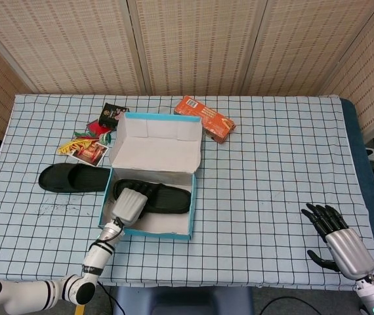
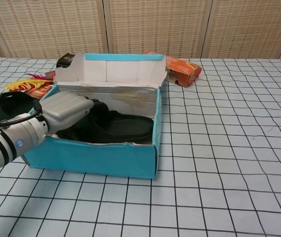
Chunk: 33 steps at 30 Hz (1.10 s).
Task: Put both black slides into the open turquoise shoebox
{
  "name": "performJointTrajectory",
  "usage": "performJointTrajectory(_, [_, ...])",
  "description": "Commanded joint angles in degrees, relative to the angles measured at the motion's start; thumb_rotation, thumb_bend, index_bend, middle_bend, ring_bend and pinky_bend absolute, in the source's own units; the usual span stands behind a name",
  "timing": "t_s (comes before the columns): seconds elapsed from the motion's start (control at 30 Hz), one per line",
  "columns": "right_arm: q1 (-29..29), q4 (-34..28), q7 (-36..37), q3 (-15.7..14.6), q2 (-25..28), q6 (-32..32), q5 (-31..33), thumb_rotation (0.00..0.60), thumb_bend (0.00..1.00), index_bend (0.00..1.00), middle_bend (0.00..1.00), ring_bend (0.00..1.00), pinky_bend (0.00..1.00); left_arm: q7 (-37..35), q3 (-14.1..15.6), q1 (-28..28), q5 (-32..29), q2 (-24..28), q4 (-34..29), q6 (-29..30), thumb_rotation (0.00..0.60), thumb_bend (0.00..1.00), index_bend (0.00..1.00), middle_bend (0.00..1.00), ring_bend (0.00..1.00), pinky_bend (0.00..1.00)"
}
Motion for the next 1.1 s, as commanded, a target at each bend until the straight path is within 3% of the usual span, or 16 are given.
performJointTrajectory(0.03, [0.0,0.0,0.1,0.0,0.0,0.0,0.0,0.600,0.17,0.00,0.00,0.00,0.00,-0.1,0.3,-0.2,0.3,-0.8,0.6,-0.4,0.600,0.68,0.81,0.93,0.88,0.76])
performJointTrajectory(0.13, [0.1,0.1,0.3,0.1,0.1,0.0,0.1,0.600,0.17,0.00,0.00,0.00,0.00,-1.7,0.1,-0.2,1.4,-1.3,0.6,-0.1,0.600,0.65,0.77,0.89,0.86,0.71])
performJointTrajectory(0.23, [0.0,0.2,0.4,0.1,0.1,0.1,0.1,0.600,0.17,0.00,0.00,0.00,0.00,-4.1,0.4,-0.1,3.3,-1.0,0.4,-0.3,0.600,0.59,0.57,0.77,0.75,0.60])
performJointTrajectory(0.3, [0.1,0.1,0.4,0.0,0.1,0.0,0.1,0.600,0.17,0.00,0.00,0.00,0.00,-5.9,0.4,-0.2,3.4,-0.4,-0.2,-1.4,0.600,0.56,0.34,0.59,0.59,0.54])
performJointTrajectory(0.37, [0.0,0.1,0.4,0.0,0.1,0.1,0.1,0.600,0.17,0.00,0.00,0.00,0.00,-8.3,0.3,-0.2,4.1,0.5,-1.0,-2.4,0.600,0.53,0.07,0.33,0.35,0.48])
performJointTrajectory(0.43, [0.0,0.0,0.4,0.0,0.2,0.2,0.1,0.600,0.17,0.00,0.00,0.00,0.00,-11.8,0.0,-0.1,5.3,1.5,-2.1,-2.8,0.600,0.50,0.00,0.15,0.19,0.42])
performJointTrajectory(0.47, [0.0,0.0,0.3,0.0,0.1,0.3,0.1,0.600,0.17,0.00,0.00,0.00,0.00,-13.3,0.0,0.0,5.8,1.9,-2.6,-3.0,0.600,0.48,0.00,0.06,0.09,0.38])
performJointTrajectory(0.57, [-0.1,0.0,0.2,0.0,0.1,0.3,0.0,0.600,0.17,0.00,0.00,0.00,0.00,-17.1,-0.1,0.1,8.0,3.0,-3.7,-2.9,0.600,0.46,0.00,0.00,0.00,0.31])
performJointTrajectory(0.9, [-0.2,-0.1,0.4,-0.1,0.3,0.7,-0.3,0.600,0.17,0.00,0.00,0.00,0.00,-24.4,-0.4,0.4,12.3,3.9,-6.4,-2.1,0.600,0.43,0.00,0.00,0.00,0.25])
performJointTrajectory(1.1, [-0.2,0.0,0.9,-0.2,0.5,1.0,-0.6,0.600,0.17,0.00,0.00,0.00,0.00,-31.0,-2.3,0.7,16.4,6.9,-11.0,0.8,0.600,0.43,0.00,0.00,0.00,0.21])
